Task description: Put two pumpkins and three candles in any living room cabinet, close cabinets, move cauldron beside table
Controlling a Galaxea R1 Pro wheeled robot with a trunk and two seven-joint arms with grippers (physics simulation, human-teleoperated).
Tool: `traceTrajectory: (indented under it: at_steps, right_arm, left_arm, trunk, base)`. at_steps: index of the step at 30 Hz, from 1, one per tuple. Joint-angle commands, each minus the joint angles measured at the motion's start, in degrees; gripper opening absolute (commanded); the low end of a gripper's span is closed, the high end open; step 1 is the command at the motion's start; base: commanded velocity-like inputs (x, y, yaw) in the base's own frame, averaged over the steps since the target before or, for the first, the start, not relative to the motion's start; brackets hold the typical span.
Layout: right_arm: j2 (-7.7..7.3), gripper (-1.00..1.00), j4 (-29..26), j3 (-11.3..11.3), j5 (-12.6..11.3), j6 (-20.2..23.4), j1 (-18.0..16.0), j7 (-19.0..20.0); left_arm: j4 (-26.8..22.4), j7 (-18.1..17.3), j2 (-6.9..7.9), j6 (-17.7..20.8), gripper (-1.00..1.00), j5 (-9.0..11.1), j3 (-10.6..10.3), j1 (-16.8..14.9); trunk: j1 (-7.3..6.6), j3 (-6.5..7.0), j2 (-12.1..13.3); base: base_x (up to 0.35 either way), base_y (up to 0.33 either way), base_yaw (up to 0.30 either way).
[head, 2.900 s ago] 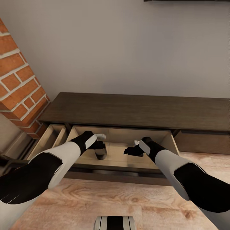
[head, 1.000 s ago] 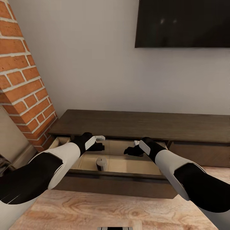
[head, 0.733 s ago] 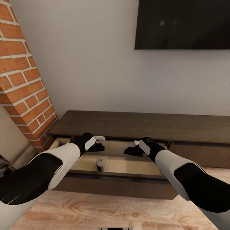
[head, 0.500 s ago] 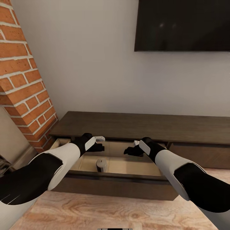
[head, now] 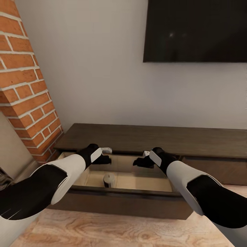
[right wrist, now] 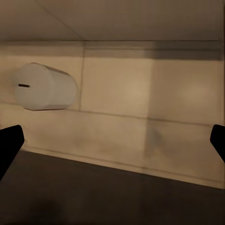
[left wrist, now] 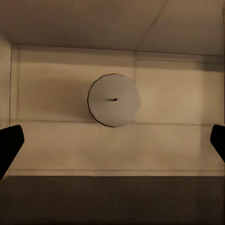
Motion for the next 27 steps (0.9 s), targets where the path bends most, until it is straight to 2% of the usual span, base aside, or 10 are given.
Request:
traceTrajectory:
  at_steps: [1,10,13,16,21,27]
  right_arm:
    - [-0.02,1.0,0.0,0.4,-0.2,0.2,0.0,-0.1]
    - [-0.02,1.0,0.0,0.3,-0.2,0.2,0.2,0.0]
    - [-0.02,1.0,0.0,0.4,-0.2,0.2,0.5,0.0]
    - [-0.02,1.0,0.0,0.4,-0.2,0.2,0.5,0.0]
    - [0.0,1.0,0.0,0.4,-0.2,-3.1,0.8,0.1]
    - [0.73,1.0,0.0,0.4,-0.2,-3.4,1.4,0.2]
  left_arm:
    - [0.1,0.3,-0.02,0.1,1.0,0.6,-0.2,-0.1]
    - [0.1,0.4,0.18,-0.3,1.0,0.6,-0.2,-0.1]
    - [0.2,0.4,1.13,-0.3,1.0,0.8,-0.1,-0.1]
    - [0.6,0.4,1.25,-0.4,1.0,0.8,-0.1,0.0]
    - [0.9,0.3,1.37,-0.6,1.0,0.9,-0.1,2.7]
    - [0.8,0.1,1.34,-0.6,1.0,0.9,-0.1,3.0]
  trunk:
    - [-0.03,0.27,0.0]
    - [-0.26,3.05,0.1]
    - [-0.34,3.85,0.2]
    - [-0.42,4.54,0.2]
    - [-0.49,5.2,0.2]
    - [-0.65,6.53,0.3]
  base:
    - [0.0,0.0,0.0]
    - [0.0,0.0,0.0]
    - [0.0,0.0,0.0]
    - [0.0,0.0,0.0]
    - [0.0,0.0,0.0]
    - [0.0,0.0,0.0]
